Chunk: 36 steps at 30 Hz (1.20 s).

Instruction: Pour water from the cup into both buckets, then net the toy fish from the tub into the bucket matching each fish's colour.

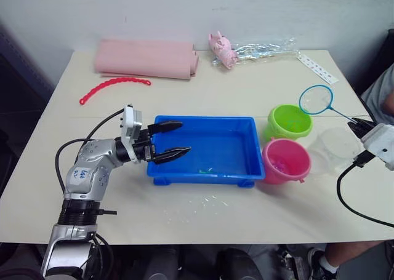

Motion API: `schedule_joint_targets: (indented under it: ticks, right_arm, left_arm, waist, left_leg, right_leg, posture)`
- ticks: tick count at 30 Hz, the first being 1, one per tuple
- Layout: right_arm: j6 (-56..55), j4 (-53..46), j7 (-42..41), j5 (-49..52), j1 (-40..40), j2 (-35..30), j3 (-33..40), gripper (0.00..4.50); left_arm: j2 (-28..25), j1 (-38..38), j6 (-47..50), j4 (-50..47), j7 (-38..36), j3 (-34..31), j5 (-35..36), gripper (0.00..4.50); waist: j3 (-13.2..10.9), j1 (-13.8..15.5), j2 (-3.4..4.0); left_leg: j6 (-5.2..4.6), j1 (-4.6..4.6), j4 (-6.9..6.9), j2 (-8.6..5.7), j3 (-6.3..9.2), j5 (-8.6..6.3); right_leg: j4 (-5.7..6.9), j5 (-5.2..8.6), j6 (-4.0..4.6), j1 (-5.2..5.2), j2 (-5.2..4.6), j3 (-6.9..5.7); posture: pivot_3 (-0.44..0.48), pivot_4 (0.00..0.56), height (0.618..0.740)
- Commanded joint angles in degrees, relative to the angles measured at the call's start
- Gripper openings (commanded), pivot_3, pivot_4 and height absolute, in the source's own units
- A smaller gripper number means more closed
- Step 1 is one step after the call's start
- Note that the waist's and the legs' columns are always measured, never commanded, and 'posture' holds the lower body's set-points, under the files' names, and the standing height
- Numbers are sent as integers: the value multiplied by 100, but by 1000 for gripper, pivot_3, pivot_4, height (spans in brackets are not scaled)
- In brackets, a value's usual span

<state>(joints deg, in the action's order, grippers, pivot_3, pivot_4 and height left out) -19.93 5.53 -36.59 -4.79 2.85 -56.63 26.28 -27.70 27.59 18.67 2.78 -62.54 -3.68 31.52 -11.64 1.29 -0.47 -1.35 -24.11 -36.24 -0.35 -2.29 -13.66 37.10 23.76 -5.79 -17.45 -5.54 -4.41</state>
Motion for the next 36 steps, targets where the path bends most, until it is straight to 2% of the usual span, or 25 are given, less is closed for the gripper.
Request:
schedule_joint_targets:
  ticks: [1,5,11,16,18,21,25,28,32,36]
  right_arm:
    - [-631,165,333,-545,69,-353,-87,0]
    - [-802,321,454,-537,135,-413,-124,0]
    - [-427,216,81,525,235,-173,-43,0]
    - [1780,-680,-518,2634,283,226,127,0]
    - [2909,-1050,-419,3387,382,309,200,0]
    - [3881,-1670,-522,4064,553,261,41,0]
    - [4459,-2358,-839,4360,898,121,-460,0]
    - [4501,-2598,-1261,4040,1196,-69,-1115,0]
    - [4031,-2439,-1836,3130,1533,-236,-2170,0]
    - [3483,-1908,-2282,2451,1902,-84,-2890,0]
  left_arm:
    - [-22,-46,-70,-233,46,-91,50,4477]
    - [-25,-106,-72,-295,95,-107,64,4477]
    - [-63,-178,-77,-341,123,-146,79,4477]
    - [-141,-215,-58,-336,102,-270,132,4477]
    - [-192,-232,-62,-323,109,-388,174,4477]
    - [-333,-309,-198,-251,46,-604,164,4477]
    - [-627,-557,-279,-307,-132,-801,151,4477]
    - [-891,-799,-419,-297,-318,-936,108,4477]
    - [-1157,-1131,-569,-396,-477,-1005,64,4477]
    - [-1285,-1455,-705,-572,-552,-1059,66,4477]
  waist:
    - [0,-2,0]
    - [0,-5,0]
    - [0,-6,0]
    - [0,-2,0]
    - [0,-11,0]
    - [0,-22,0]
    - [0,-32,1]
    - [0,-38,1]
    - [0,-41,0]
    - [0,-33,0]
  left_leg:
    - [0,0,0,0,0,0]
    - [0,0,-1,1,0,0]
    - [0,0,-2,1,0,0]
    - [-1,0,-4,3,3,0]
    - [-1,0,-3,3,3,0]
    - [0,0,-3,5,6,1]
    - [0,0,-1,5,6,0]
    - [0,0,0,5,6,0]
    - [-1,-1,-2,4,7,0]
    - [-2,-2,-2,1,6,-1]
  right_leg:
    - [0,0,0,0,0,0]
    - [2,0,0,0,1,0]
    - [1,0,0,0,1,-1]
    - [21,0,0,2,2,-2]
    - [23,0,0,1,2,-1]
    - [23,0,0,1,2,-1]
    - [19,0,1,0,1,1]
    - [15,0,1,-1,-1,0]
    - [-11,0,1,0,-4,0]
    - [-12,0,1,-1,-9,1]
  posture:
    - [0,150,740]
    - [0,150,740]
    - [0,150,740]
    - [0,150,740]
    - [0,150,740]
    - [0,150,740]
    - [0,150,740]
    - [0,150,740]
    - [0,150,740]
    - [0,150,740]
